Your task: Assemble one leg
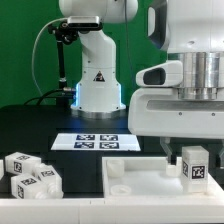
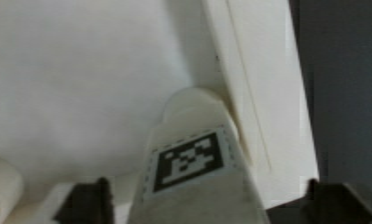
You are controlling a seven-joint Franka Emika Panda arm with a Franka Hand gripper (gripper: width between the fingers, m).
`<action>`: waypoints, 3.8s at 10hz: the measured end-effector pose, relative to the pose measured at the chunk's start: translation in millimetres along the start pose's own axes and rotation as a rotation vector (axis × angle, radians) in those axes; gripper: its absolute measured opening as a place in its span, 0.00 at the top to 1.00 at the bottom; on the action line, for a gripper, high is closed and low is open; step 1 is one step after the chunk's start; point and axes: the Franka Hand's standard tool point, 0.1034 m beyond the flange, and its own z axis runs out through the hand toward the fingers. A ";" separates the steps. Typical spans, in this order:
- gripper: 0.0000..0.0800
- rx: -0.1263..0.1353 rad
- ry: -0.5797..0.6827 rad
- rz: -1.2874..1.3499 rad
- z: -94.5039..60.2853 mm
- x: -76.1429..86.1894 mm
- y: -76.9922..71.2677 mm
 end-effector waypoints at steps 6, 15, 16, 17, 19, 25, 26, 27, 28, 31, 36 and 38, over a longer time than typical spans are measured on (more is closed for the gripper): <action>0.64 -0.002 -0.008 0.634 -0.7 -0.9 -1.1; 0.23 0.041 -0.039 0.686 -3.4 1.4 -6.0; 0.23 0.046 -0.036 0.540 -3.8 3.3 -4.6; 0.20 0.046 -0.035 0.501 -3.5 3.2 -4.3; 0.19 0.047 -0.032 0.390 -3.5 3.5 -3.8; 0.31 0.025 -0.018 0.271 -3.2 4.0 -2.0; 0.51 0.023 -0.021 0.334 -2.8 3.9 -0.6; 0.51 0.021 -0.022 0.418 -2.8 3.9 -0.4; 0.51 0.020 -0.023 0.495 -2.7 3.6 -0.6; 0.51 0.025 -0.046 0.821 -3.7 5.1 2.2; 0.51 0.061 -0.071 1.465 -2.3 2.5 -5.4; 0.53 0.057 -0.073 1.509 -1.3 -0.4 -7.6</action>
Offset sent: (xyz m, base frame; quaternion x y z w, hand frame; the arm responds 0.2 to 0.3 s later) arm 0.0000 0.0000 0.0000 0.0000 0.0000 0.1938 0.9810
